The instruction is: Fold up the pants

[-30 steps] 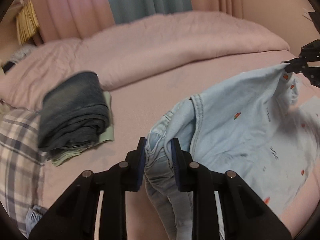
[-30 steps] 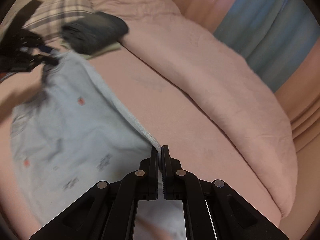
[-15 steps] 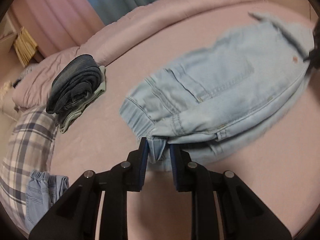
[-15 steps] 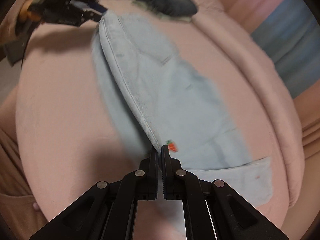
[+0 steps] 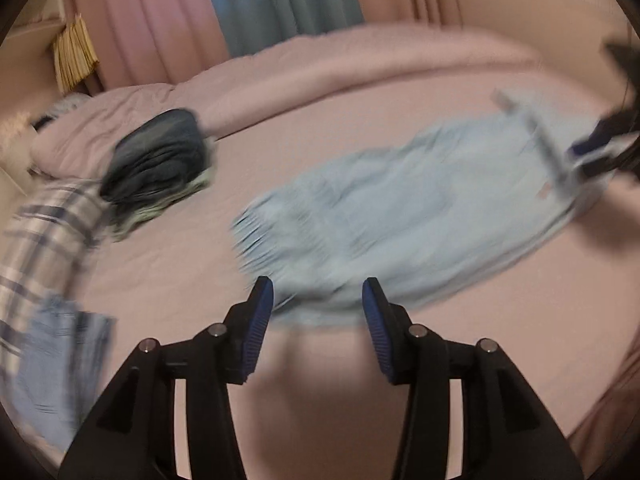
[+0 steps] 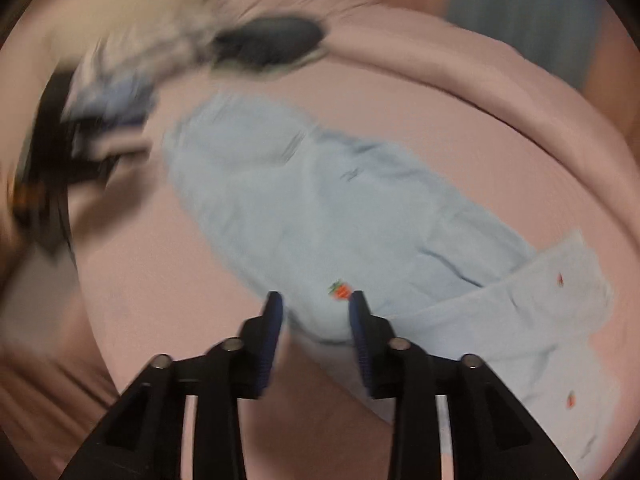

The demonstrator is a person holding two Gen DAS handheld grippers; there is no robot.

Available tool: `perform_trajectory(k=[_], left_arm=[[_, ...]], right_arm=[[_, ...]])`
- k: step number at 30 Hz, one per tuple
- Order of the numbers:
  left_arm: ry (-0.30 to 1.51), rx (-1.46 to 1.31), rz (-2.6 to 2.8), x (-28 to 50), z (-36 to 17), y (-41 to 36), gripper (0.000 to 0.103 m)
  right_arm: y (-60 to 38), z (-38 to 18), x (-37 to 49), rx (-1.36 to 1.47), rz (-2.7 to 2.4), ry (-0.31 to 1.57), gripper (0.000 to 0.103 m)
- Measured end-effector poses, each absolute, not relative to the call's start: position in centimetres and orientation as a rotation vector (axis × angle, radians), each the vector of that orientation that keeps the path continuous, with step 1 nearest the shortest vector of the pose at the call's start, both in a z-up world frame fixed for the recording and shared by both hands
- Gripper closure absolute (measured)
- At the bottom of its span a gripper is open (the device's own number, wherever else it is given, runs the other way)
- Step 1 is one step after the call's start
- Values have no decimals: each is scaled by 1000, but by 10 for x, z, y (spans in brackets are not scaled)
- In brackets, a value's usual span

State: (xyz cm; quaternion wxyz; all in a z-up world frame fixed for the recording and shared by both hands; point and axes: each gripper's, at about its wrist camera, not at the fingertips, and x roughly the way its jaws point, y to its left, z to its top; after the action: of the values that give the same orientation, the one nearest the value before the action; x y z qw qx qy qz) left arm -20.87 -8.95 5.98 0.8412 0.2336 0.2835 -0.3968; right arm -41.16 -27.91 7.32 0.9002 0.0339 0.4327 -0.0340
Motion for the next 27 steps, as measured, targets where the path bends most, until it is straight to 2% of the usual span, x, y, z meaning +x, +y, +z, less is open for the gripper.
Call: perform_trajectory(k=[5,8,10,11,14,15,20,26,27], left_arm=[[636,452,-990,-233,44,-168,56],[748,587,-958,-237,4,-214,56],[720,597,-958,-239,-1,-218,55],[726,590,-965,-237,1,-217,55],[781,554,-982,-228,7,-215,54],[793,548,-978,-227,9,-217,53],[795,465,-1107,-247,26,-234,52],[840,422,-1298,-278,27,-288,51],[850,439,-1329,-288,23,-301,51]], right_arm=[[-299,23,-404,180,-124,1024,68],[-319,32,-416,307,-84,973,68],[-339,47,-437,410,-76,912,67],[-351,54,-446,429,-101,886,66],[-407,76,-462,505,-299,827,45],[-428,82,-463,535,-373,817,45],[-506,81,-423,697,-524,883,44],[-548,42,-367,730,-685,1073,44],[-551,37,-365,726,-701,1087,51]])
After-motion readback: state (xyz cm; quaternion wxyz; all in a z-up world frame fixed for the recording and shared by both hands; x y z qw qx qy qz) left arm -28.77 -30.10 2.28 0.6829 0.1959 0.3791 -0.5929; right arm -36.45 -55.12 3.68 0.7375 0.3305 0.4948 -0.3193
